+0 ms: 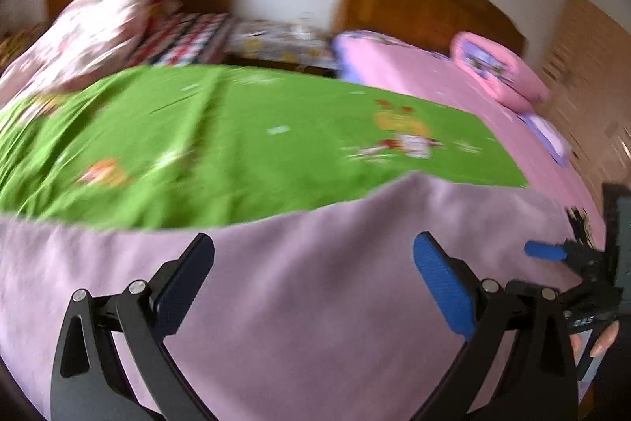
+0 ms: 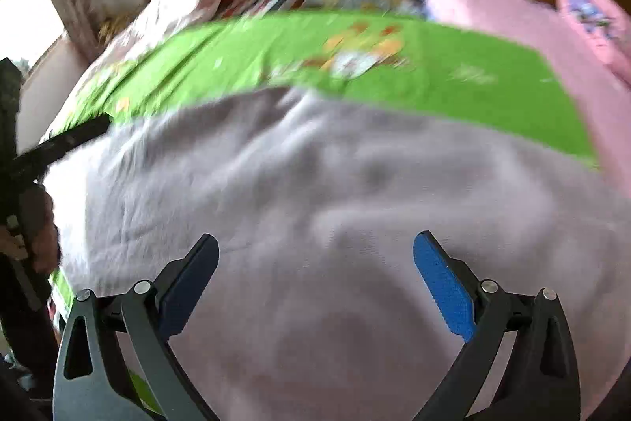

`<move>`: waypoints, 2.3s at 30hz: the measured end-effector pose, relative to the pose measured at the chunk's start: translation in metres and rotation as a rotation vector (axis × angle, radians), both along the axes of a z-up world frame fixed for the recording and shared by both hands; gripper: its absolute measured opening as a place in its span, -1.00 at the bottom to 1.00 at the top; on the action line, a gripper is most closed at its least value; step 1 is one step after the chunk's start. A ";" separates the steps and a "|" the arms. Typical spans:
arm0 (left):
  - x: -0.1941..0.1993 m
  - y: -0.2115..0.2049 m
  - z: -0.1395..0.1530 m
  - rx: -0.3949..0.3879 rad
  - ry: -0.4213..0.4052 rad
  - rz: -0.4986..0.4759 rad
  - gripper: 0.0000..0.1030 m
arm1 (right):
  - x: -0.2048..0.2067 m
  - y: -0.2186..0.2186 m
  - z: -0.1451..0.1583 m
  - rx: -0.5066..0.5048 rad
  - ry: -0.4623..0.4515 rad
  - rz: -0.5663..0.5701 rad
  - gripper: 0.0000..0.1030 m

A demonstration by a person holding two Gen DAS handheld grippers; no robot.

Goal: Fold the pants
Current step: 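Smooth the folded sweatpants with both tools pressing on the fabric, then grasp the ribbed cuffs with the left tool and lift them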

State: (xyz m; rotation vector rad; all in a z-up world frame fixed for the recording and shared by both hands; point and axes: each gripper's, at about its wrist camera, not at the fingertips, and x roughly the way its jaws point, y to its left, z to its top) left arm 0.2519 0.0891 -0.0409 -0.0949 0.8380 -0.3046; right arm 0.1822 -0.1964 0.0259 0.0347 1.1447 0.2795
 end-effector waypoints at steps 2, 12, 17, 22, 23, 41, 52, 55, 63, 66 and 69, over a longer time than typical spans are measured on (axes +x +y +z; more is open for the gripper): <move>0.002 0.018 -0.019 -0.005 0.046 0.040 0.96 | 0.007 0.008 -0.019 -0.054 0.059 0.037 0.92; -0.039 0.074 -0.010 -0.293 -0.069 0.111 0.96 | 0.028 0.062 0.033 -0.141 -0.077 0.082 0.90; -0.102 0.188 0.006 -0.558 -0.134 0.350 0.96 | 0.041 0.161 0.056 0.041 -0.178 0.334 0.91; -0.165 0.314 -0.009 -0.835 -0.187 0.625 0.96 | 0.026 0.266 0.050 0.110 -0.205 0.587 0.91; -0.168 0.329 -0.013 -0.856 -0.189 0.650 0.96 | 0.015 0.274 0.049 0.117 -0.204 0.611 0.91; -0.112 0.402 -0.079 -0.883 -0.067 0.760 0.09 | -0.003 0.308 -0.016 0.127 -0.118 0.655 0.92; -0.107 0.413 -0.096 -0.872 -0.074 0.755 -0.55 | 0.022 0.337 0.018 0.156 -0.179 0.715 0.92; -0.109 0.411 -0.089 -0.843 -0.087 0.753 -0.62 | 0.034 0.371 0.011 0.076 -0.158 0.784 0.91; -0.116 0.377 -0.017 -0.626 -0.198 0.713 -0.65 | 0.031 0.409 -0.018 -0.044 -0.108 0.929 0.90; -0.113 0.360 0.004 -0.546 -0.220 0.691 -0.65 | 0.036 0.414 0.000 0.071 -0.125 0.924 0.90; -0.108 0.350 0.016 -0.544 -0.227 0.684 -0.65 | 0.039 0.437 -0.018 0.042 -0.052 0.995 0.92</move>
